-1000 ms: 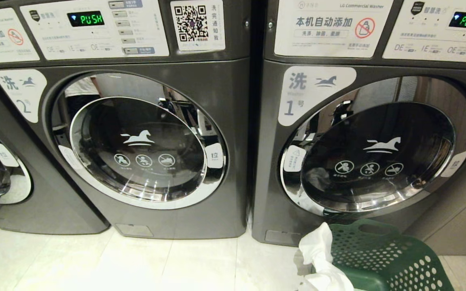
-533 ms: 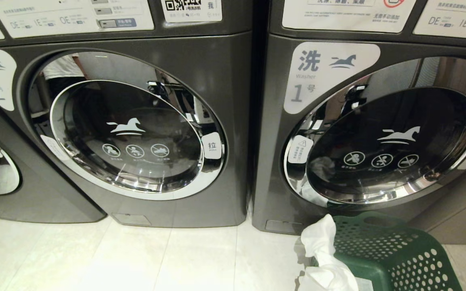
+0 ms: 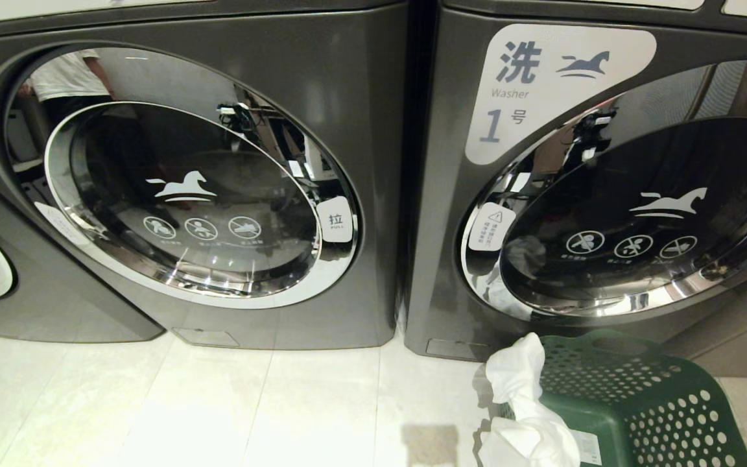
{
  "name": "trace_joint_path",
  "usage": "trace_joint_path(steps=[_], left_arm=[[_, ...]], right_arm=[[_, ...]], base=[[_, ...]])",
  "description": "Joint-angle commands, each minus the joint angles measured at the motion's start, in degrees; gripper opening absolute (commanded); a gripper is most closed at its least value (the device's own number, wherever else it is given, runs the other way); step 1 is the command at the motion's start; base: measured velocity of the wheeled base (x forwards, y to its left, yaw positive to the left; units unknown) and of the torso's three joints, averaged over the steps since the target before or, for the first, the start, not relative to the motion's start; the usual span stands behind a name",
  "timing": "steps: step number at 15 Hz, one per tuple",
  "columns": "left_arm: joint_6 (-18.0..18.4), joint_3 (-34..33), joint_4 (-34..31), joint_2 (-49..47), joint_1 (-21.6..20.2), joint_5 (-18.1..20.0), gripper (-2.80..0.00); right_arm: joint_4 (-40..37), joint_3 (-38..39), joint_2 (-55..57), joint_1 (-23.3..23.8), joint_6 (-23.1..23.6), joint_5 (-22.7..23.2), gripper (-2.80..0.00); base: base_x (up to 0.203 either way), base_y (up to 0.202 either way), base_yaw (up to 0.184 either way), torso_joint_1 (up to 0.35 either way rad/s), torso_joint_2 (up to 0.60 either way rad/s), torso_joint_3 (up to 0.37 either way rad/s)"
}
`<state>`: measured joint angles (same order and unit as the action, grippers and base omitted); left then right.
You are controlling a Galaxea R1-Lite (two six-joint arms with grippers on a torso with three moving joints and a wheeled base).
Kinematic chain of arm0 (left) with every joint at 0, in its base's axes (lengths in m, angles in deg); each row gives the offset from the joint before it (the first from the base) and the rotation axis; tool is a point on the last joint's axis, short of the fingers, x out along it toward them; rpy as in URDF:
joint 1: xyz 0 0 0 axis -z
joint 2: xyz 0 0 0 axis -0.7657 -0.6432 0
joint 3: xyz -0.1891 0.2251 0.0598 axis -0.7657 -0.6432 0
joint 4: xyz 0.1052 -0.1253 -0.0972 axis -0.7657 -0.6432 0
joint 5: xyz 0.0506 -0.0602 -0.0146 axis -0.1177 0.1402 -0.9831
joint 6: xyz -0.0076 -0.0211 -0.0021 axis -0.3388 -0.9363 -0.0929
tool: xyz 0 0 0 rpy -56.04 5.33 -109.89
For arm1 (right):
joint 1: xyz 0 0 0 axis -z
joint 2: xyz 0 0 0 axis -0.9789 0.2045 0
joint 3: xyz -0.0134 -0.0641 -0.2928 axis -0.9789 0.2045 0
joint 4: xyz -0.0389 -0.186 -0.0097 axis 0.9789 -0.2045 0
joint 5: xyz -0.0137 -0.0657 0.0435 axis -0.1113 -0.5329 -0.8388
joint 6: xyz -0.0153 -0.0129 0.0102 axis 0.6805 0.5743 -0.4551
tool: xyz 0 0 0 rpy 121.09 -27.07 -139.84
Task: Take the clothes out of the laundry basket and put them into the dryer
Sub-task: Take the clothes out of the basket
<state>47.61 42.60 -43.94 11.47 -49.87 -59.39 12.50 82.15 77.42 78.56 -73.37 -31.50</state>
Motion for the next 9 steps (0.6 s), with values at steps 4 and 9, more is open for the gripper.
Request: trace_joint_path(steps=[4,9], left_arm=[[0.37,0.0,-0.12,0.02,-0.01,0.07,-2.8],[0.2,0.0,-0.12,0.02,-0.01,-0.02,-2.8]], right_arm=[[-3.04,-2.41,0.94,0.0,7.23,1.64,-2.8],[-15.97,-26.39,23.52,0.02,1.97,-0.13,-2.8]], base=[[0.0,0.0,0.0,0.0,0.0,0.0],[0.0,0.0,0.0,0.0,0.0,0.0]])
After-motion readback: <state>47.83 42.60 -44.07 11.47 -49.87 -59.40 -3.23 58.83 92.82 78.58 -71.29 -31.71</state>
